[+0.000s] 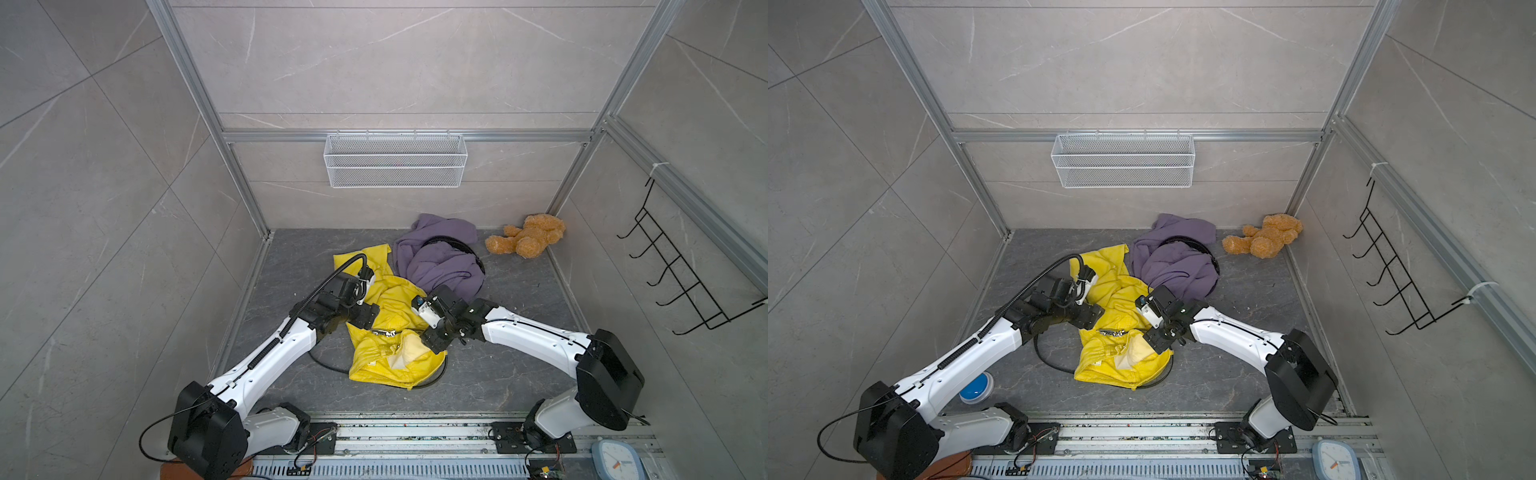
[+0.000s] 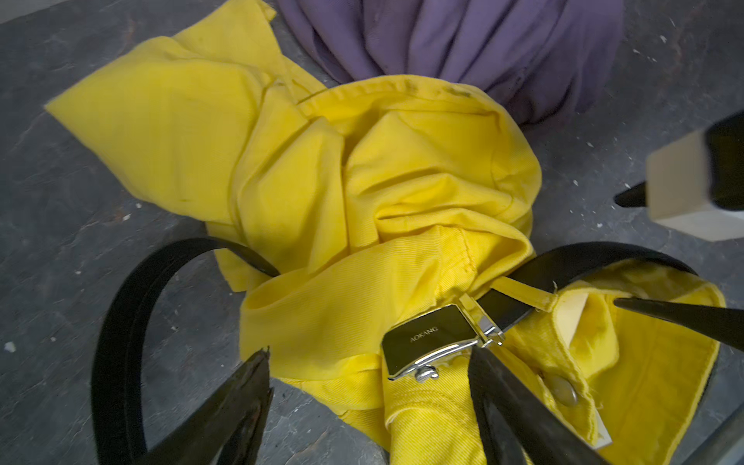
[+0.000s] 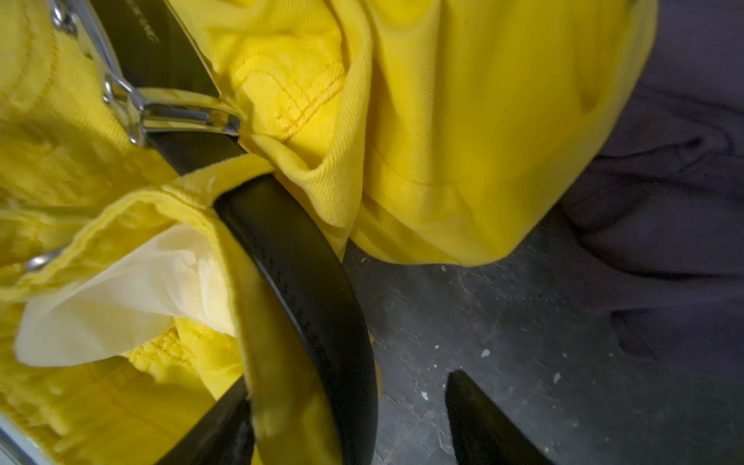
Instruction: Remove the belt from the trousers
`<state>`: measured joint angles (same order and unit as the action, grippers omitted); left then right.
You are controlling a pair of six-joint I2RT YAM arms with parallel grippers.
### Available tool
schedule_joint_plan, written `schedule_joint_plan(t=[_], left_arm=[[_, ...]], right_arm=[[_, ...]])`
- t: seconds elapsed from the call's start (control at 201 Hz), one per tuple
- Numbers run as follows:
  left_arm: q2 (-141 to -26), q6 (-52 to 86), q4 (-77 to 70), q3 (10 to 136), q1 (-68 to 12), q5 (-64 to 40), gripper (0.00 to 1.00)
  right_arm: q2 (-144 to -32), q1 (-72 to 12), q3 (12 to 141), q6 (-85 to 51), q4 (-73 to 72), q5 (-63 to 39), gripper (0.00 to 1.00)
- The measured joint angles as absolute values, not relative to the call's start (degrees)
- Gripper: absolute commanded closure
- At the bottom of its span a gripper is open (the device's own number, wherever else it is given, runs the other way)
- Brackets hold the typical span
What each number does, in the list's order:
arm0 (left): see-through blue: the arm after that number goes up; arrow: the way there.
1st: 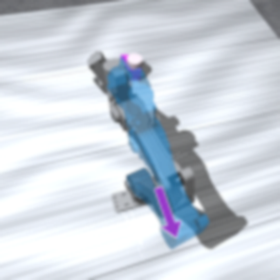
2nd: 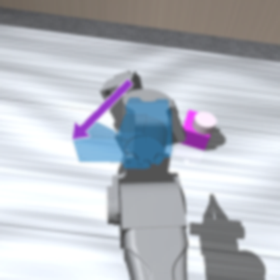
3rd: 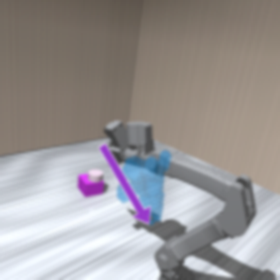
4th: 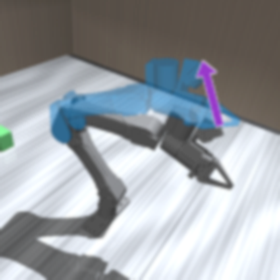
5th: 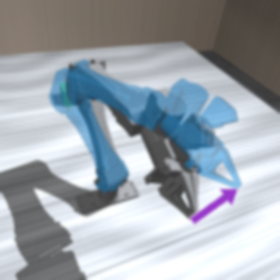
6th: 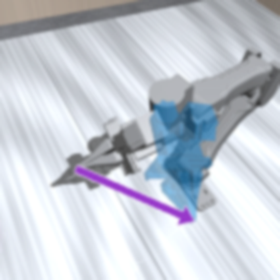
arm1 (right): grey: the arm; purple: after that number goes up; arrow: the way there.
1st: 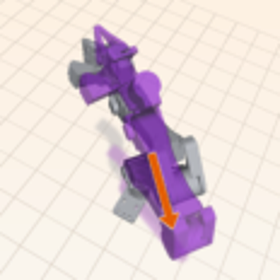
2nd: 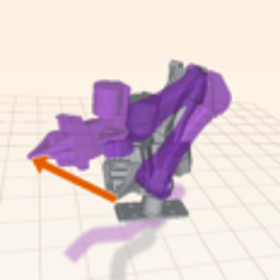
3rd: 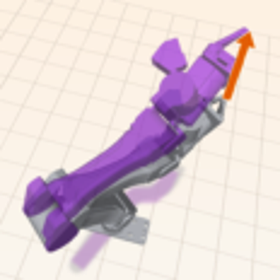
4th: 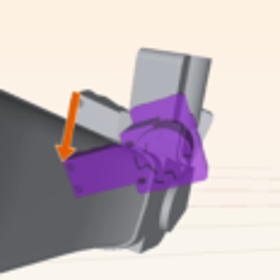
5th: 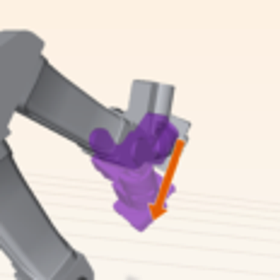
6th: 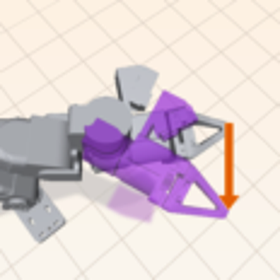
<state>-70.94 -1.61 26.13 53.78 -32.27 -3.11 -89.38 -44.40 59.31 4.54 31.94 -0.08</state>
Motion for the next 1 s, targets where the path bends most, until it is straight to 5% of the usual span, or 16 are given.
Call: schedule_joint_plan(t=[0.169, 0.294, 0.997], left_arm=[[-73.2, -4.0, 27.6, 54.0, -35.4, -5.1, 0.29], [-74.7, -5.4, 28.3, 54.7, -36.4, -6.7, 0.34], [-79.7, -11.1, 28.2, 57.5, -42.1, -7.7, 0.50]], right_arm=[[-93.2, -45.1, 58.1, 4.4, 28.3, 0.6, 0.76], [-93.3, -45.1, 56.3, 5.2, 25.9, 2.1, 0.85], [-86.8, -45.1, 54.9, 13.0, 20.4, 4.5, 0.90]])
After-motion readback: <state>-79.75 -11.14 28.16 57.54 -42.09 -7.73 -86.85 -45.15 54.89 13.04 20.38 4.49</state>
